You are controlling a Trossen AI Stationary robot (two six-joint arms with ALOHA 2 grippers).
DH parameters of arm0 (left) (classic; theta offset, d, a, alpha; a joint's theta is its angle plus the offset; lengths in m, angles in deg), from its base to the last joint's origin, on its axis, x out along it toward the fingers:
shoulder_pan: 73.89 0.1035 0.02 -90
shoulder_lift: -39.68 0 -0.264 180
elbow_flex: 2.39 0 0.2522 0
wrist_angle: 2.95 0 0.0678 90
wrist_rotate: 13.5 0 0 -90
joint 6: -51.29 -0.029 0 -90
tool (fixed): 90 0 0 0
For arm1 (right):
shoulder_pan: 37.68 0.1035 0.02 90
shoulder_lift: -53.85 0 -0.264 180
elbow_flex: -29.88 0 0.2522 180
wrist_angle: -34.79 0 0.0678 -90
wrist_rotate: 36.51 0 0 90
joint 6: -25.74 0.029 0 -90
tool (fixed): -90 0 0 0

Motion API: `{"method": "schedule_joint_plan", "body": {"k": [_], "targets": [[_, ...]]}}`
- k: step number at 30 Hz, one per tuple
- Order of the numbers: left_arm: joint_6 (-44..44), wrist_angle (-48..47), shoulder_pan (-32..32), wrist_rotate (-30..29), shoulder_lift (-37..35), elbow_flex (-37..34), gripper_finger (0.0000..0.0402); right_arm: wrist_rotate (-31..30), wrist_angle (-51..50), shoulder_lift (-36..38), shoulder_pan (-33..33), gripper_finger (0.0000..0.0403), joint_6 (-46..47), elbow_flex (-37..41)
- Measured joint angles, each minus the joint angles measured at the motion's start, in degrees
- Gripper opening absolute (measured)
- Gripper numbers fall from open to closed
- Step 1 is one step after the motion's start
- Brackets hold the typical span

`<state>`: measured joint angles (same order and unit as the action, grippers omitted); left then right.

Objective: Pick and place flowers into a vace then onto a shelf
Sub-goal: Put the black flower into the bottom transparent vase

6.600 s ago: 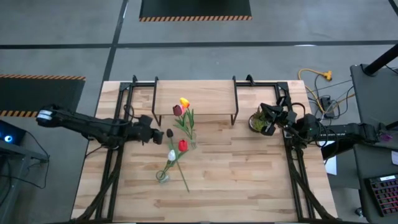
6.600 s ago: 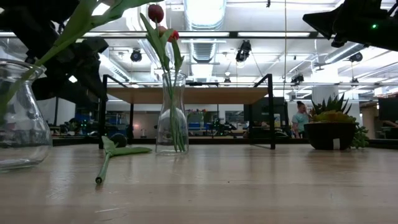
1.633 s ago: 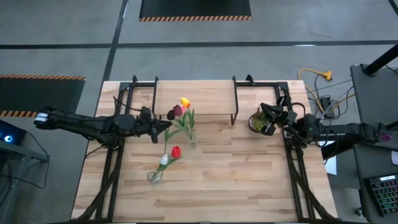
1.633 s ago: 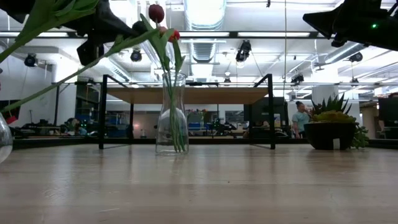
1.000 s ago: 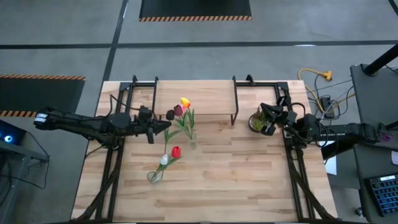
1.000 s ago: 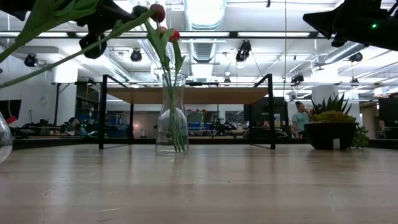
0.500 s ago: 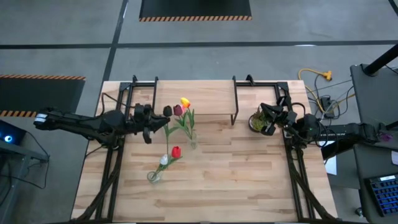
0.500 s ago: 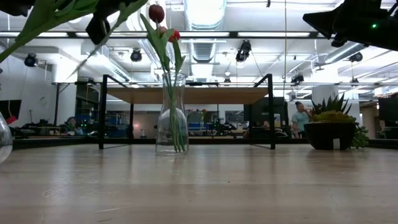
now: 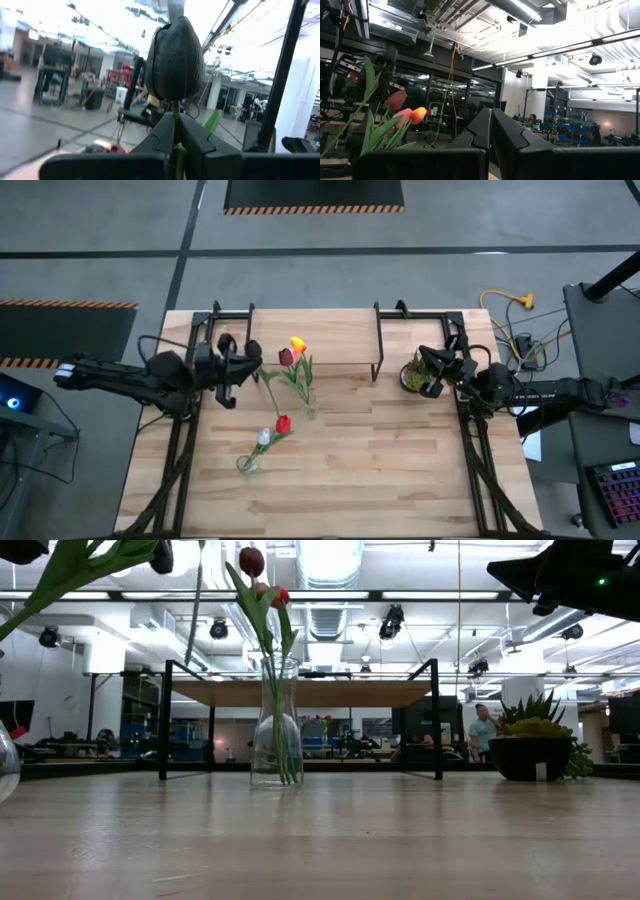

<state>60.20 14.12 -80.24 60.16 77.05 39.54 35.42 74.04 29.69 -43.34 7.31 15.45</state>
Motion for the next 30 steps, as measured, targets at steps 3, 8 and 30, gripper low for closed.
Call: {"method": "schedule_joint_plan", "body": {"k": [3, 8, 30], "targets": [[-2.65, 1.77, 0.0, 0.02, -1.0, 0.0, 0.0, 0.0, 0.0, 0.01, 0.01, 0.0009, 0.0, 0.0], [-6.64, 3.73, 0.0, 0.07, -3.58, 0.0, 0.0, 0.0, 0.0, 0.0, 0.01, 0.0008, 0.01, 0.0], [-22.61, -7.05, 0.0, 0.01, -8.08, 12.47, 0.0, 0.0, 0.0, 0.01, 0.01, 0.0009, 0.0, 0.0]]}}
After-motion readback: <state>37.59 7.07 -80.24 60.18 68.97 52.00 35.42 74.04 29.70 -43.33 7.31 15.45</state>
